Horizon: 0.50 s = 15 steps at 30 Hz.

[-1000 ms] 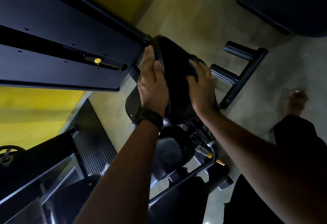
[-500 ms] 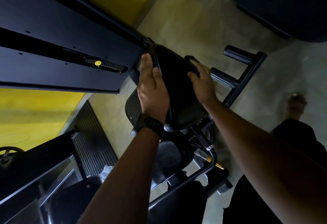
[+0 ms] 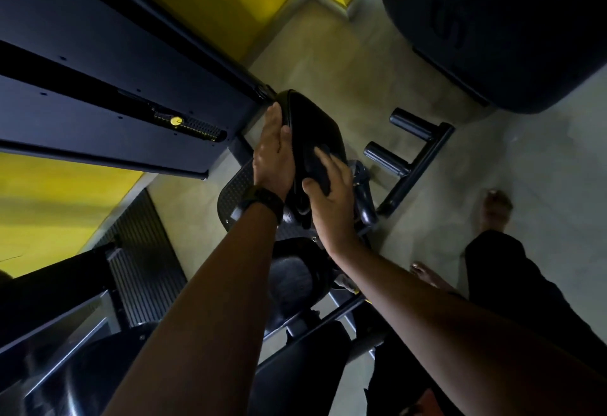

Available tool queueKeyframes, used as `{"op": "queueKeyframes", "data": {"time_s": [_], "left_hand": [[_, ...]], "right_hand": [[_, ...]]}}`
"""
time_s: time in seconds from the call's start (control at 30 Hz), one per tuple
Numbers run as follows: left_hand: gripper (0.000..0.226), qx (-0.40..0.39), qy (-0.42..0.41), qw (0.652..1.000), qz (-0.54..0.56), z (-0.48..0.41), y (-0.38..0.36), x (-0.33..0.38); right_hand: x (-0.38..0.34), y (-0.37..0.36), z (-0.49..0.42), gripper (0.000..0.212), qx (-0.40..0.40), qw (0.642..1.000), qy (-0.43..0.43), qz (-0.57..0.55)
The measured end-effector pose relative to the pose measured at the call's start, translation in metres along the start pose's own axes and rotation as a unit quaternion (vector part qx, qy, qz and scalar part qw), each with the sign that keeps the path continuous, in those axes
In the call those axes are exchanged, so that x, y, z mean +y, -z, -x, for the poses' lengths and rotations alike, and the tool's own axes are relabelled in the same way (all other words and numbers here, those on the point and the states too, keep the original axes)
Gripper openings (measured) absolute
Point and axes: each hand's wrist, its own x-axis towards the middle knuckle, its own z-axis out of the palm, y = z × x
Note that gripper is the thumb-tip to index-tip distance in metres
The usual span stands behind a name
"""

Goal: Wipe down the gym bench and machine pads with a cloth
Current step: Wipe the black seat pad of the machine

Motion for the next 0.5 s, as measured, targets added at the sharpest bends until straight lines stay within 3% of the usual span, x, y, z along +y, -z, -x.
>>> {"op": "queueKeyframes", "data": {"time_s": [0.1,0.2,0.3,0.5], "left_hand": [[0.054,-0.069,0.085,0.992,0.065,0.004,0.014,0.014],[0.063,-0.05,0.175,0.958,0.221,0.018,0.025,0.027],[0.049,-0.02,0.173,0.921,0.348,0.06,0.046,0.066],[0.051,0.088,0.104,0.856,0.498,0.123,0.081,0.122]], "right_hand": [[-0.041,0.007,-0.006,0.055,-0.041,0.998,0.052,0.006],[-0.077,0.014,-0.007,0.054,-0.055,0.995,0.084,0.019],[-0.118,0.019,-0.001,0.05,-0.087,0.991,0.104,0.02],[-0.182,0.022,0.021,0.047,-0.238,0.947,0.206,0.069]]}}
